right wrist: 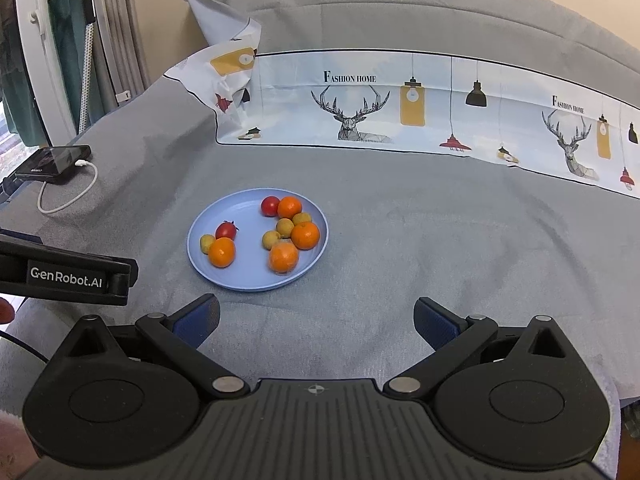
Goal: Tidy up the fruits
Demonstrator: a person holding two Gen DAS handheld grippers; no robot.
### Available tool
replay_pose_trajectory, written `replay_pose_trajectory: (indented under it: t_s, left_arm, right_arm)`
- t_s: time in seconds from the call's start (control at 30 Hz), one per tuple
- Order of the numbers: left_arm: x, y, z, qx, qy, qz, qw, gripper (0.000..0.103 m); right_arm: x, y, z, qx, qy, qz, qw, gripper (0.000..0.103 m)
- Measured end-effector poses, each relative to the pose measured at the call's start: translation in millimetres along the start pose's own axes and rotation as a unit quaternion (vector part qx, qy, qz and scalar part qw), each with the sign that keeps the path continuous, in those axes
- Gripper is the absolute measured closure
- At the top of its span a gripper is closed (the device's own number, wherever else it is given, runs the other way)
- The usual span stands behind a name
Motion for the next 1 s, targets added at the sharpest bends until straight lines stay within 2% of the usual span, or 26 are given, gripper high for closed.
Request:
replay_pose_trajectory:
  t_s: [1.0]
  left_arm:
    - [-5.2,0.5,1.6,-0.011,-0.014,-0.007,0.9998,0.0]
  right_arm:
    - [-2.9,1.0,1.6,-0.004,0.002,-0.004,1.0,0.001]
Point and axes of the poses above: each gripper's, at about its wrist camera, not at the fingertips, and x roughly against the way its jaws point, z to its right, y to its underside, the point moved 1 cm from there along -x, roughly the way its jaws point, and after that the axes turned 2 degrees about x, right-handed, at the moved point
